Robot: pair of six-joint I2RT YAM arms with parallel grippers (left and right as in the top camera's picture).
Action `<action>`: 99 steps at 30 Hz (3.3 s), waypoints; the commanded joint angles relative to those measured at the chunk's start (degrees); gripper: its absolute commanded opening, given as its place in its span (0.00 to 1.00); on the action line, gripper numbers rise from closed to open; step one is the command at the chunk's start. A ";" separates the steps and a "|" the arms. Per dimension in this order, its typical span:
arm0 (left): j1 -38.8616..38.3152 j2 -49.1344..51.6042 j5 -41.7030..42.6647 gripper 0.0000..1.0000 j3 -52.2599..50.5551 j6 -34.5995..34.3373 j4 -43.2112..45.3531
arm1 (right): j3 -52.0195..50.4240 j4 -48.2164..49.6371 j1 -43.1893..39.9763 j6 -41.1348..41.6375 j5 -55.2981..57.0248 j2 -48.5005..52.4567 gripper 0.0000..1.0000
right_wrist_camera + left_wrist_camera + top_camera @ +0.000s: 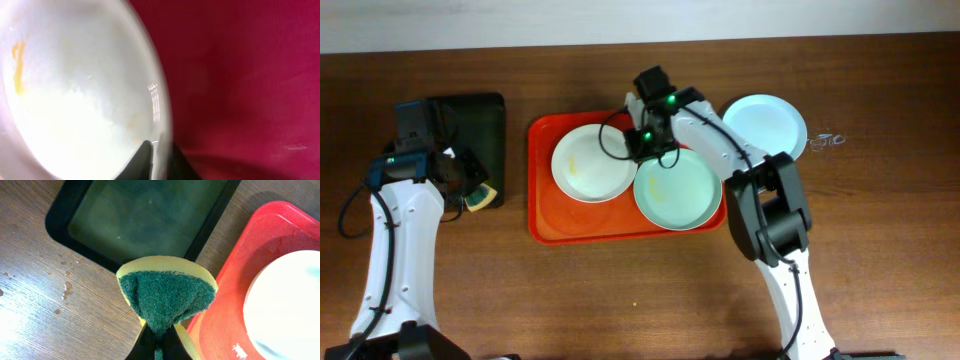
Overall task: Clean dirty plates on tray and stack at the side
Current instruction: 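Grasp the rim of the white plate with the right gripper, then scrub the white plate with the left-held sponge while the right gripper holds it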
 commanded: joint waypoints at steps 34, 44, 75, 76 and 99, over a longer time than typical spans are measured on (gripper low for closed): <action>-15.47 10.75 7.45 0.00 0.50 -0.52 5.62 | 0.24 -1.99 6.60 17.99 10.03 2.91 0.04; -17.20 24.72 17.16 0.00 0.50 -0.50 20.81 | -0.74 -4.98 7.19 19.47 10.12 2.93 0.04; -16.98 32.15 4.26 0.00 4.48 5.09 21.68 | -3.89 -1.20 7.19 19.50 11.41 2.93 0.04; -16.98 32.30 -2.03 0.00 4.50 5.09 19.96 | -3.89 -1.22 7.19 19.50 11.37 2.93 0.04; -17.79 23.96 7.87 0.00 -3.13 -0.50 17.99 | -3.89 -1.36 7.19 19.50 11.34 2.93 0.04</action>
